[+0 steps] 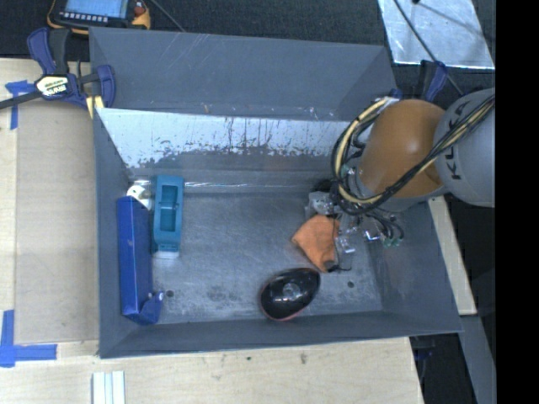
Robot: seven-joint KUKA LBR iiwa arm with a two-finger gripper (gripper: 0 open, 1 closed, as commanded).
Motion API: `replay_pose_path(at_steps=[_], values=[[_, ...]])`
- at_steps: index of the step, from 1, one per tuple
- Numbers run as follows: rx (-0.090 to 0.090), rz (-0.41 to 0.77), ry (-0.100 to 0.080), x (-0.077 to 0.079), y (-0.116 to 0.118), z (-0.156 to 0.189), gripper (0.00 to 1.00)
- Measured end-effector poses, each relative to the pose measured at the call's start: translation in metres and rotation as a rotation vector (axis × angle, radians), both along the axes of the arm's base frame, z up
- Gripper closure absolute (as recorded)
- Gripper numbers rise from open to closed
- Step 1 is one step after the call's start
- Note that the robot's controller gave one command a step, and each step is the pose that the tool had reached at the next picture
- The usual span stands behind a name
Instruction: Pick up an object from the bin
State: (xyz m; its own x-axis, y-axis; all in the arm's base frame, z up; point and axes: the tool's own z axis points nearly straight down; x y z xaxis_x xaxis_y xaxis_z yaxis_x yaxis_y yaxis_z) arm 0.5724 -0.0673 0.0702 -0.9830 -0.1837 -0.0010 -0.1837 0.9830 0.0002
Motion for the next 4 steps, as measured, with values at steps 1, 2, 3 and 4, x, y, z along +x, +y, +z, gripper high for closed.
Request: replay_pose_path(at_steps=[1, 2, 3, 4], values=[[-0.001, 0.073, -0.005, -0.058, 0.007, 0.000, 0.00], [-0.001, 0.563, -0.006, 0.004, 0.014, 0.001, 1.00], [-0.001, 0.562, -0.005, 0.003, 0.014, 0.001, 1.00], [0.001, 0.561, 0.000, 0.002, 0.014, 0.005, 1.00]])
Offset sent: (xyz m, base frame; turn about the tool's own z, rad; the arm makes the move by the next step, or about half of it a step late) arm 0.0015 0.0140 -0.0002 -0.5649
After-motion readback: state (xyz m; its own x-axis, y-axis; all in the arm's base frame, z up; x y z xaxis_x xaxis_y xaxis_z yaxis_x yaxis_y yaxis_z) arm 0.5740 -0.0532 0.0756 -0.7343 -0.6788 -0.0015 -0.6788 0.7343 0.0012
